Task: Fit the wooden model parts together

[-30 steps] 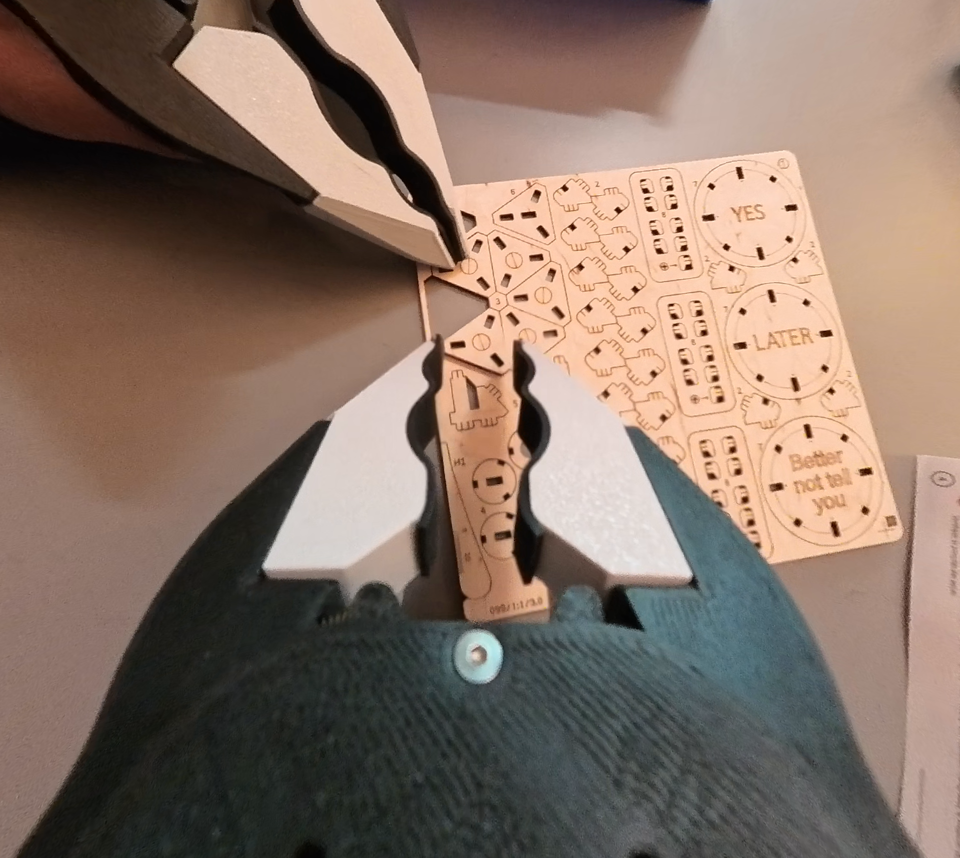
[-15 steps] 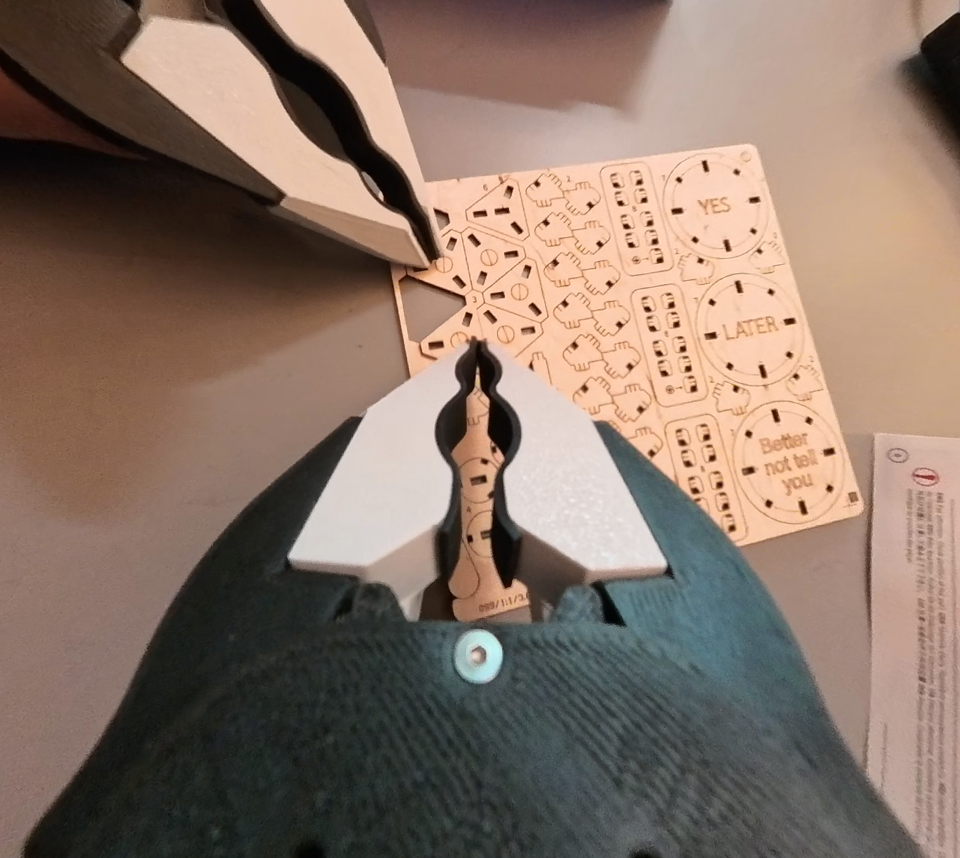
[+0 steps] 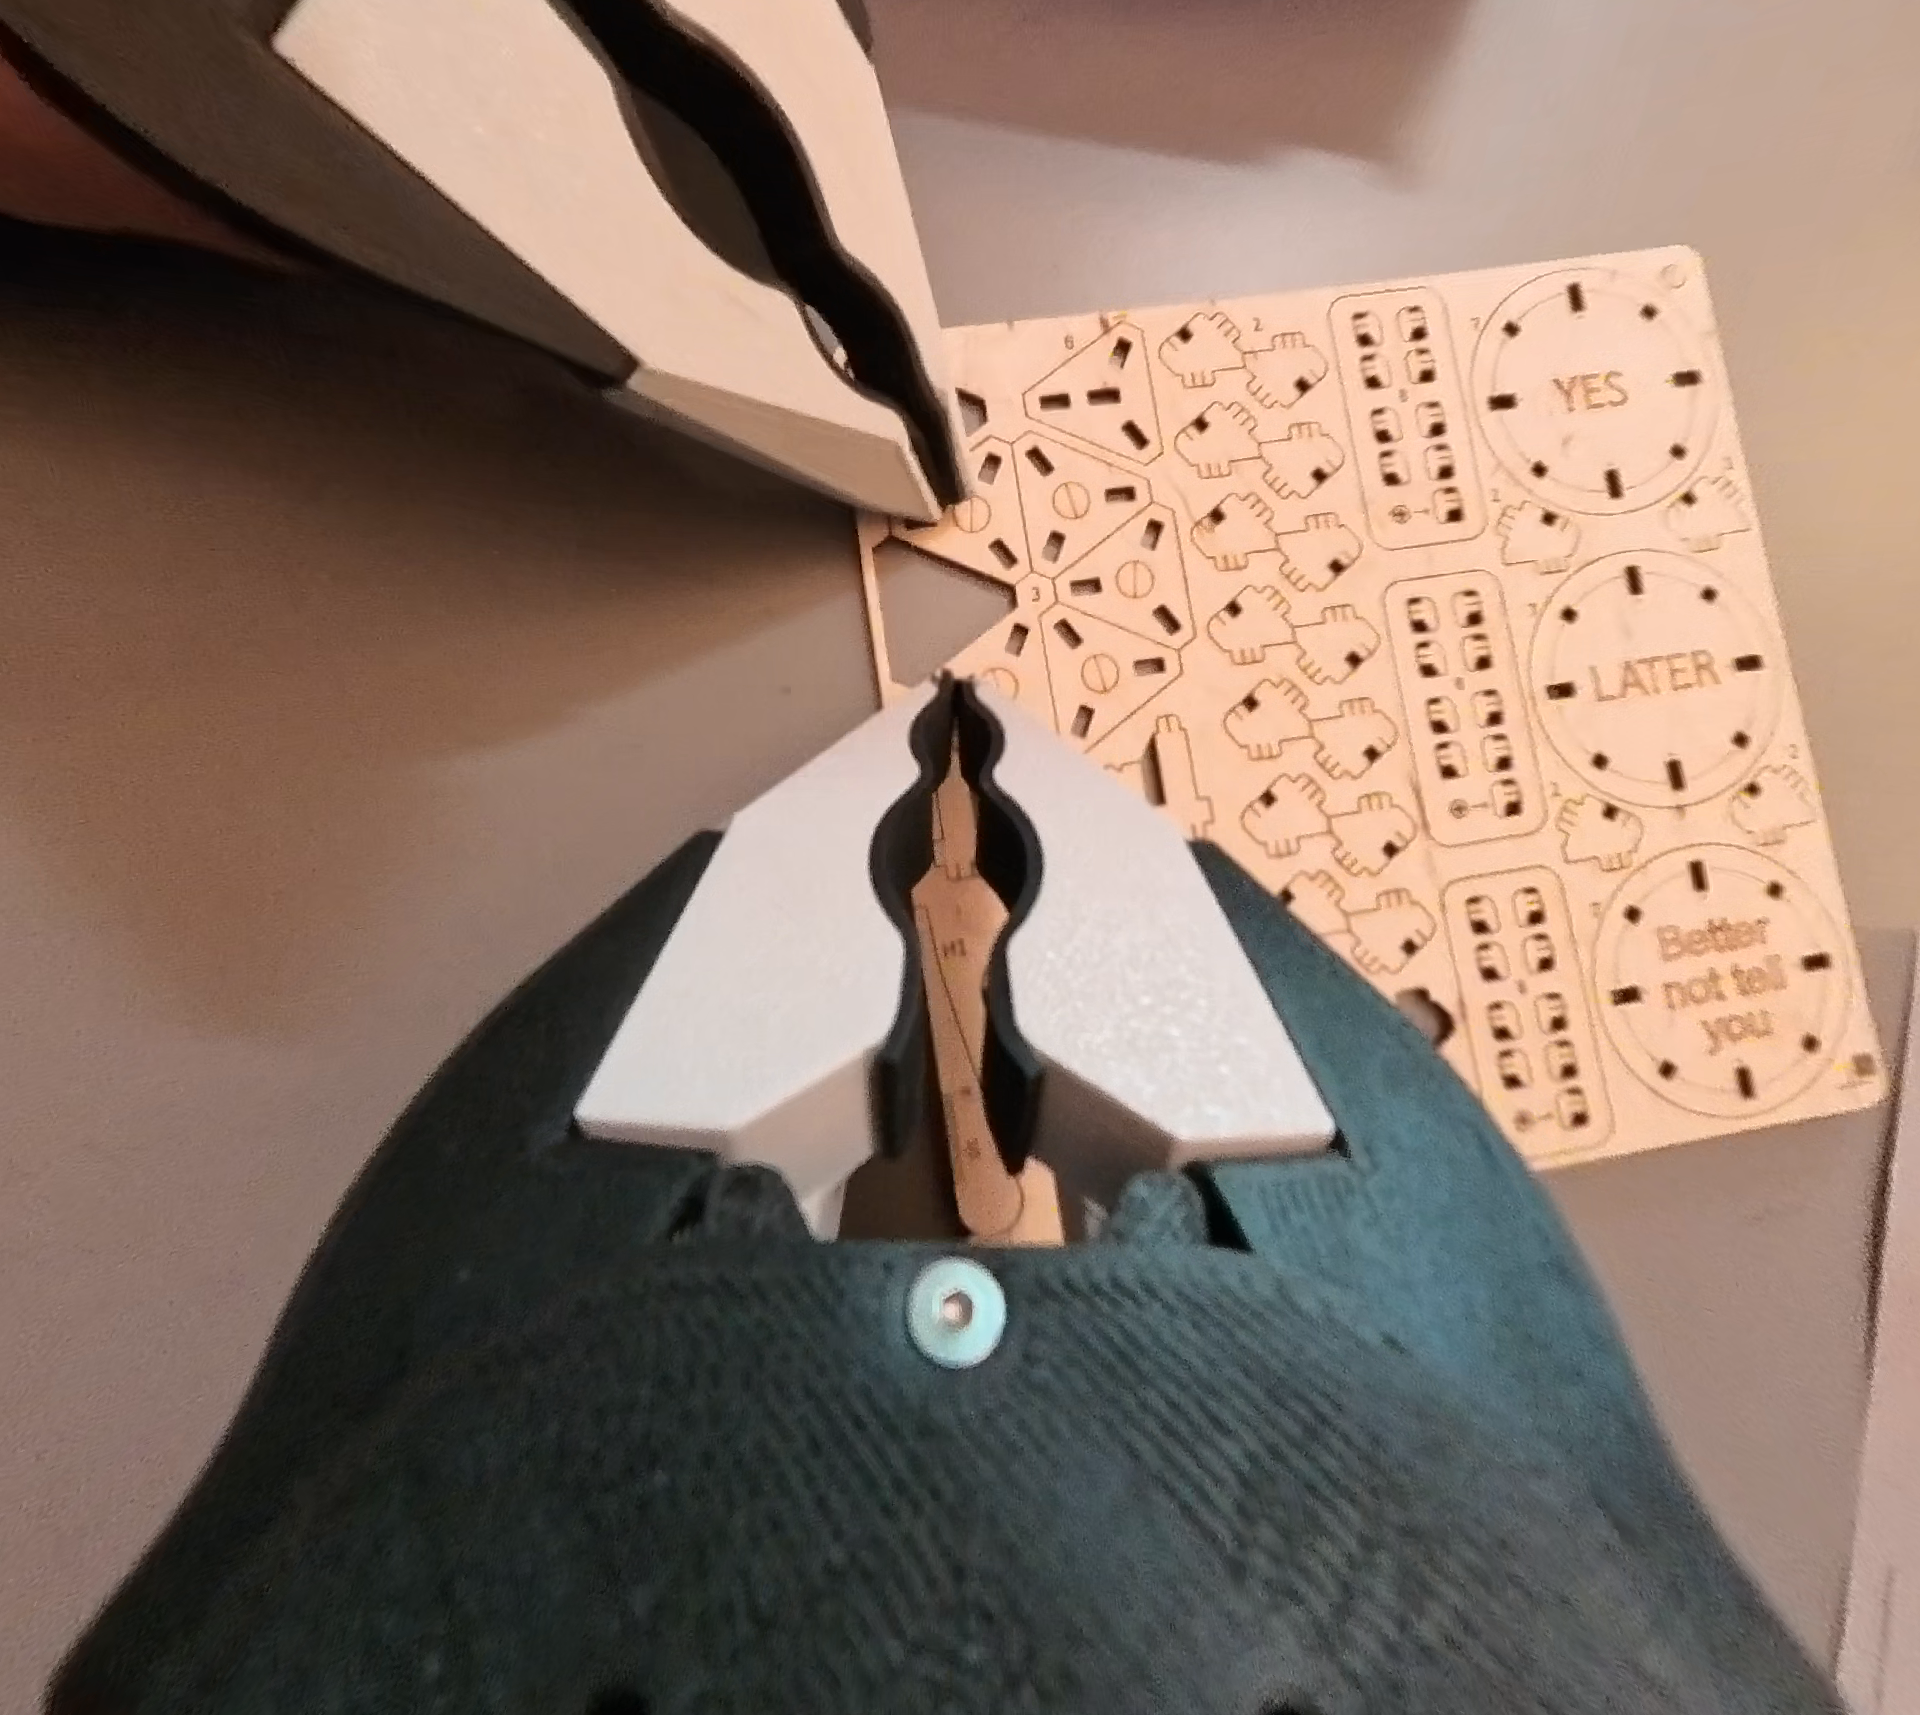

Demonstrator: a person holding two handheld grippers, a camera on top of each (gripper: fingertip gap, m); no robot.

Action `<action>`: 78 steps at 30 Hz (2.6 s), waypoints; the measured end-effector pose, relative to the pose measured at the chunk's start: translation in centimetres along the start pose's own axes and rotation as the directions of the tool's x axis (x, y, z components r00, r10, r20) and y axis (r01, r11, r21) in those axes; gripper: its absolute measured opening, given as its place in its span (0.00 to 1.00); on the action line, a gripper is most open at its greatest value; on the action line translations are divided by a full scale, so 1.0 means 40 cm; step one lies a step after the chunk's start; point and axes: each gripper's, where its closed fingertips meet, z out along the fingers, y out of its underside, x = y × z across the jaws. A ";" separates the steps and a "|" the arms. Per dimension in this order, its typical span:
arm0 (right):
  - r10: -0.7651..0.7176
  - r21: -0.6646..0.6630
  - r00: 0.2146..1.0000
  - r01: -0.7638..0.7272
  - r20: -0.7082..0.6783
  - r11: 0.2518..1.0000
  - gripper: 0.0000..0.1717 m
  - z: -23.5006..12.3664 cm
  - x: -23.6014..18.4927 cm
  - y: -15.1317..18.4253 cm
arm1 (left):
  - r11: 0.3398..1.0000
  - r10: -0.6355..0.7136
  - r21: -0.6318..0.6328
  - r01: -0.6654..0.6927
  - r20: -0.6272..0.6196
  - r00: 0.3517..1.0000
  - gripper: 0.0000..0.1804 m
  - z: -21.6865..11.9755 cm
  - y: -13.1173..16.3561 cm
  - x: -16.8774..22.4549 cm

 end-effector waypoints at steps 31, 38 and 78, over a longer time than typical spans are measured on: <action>0.188 0.359 0.913 -0.050 -0.361 0.932 0.01 -0.346 0.037 -0.046 | 0.996 0.005 0.093 -0.005 0.002 1.000 0.00 -0.024 -0.027 0.002; 0.414 0.590 0.818 -0.116 -0.399 0.799 0.03 -0.539 0.022 0.207 | 0.987 0.047 0.155 -0.050 0.026 0.999 0.00 -0.046 -0.053 0.010; 0.592 0.663 0.740 -0.272 -0.319 0.698 0.12 -0.591 0.028 0.441 | 0.959 0.278 0.208 -0.192 -0.556 0.783 0.01 0.182 -0.226 0.496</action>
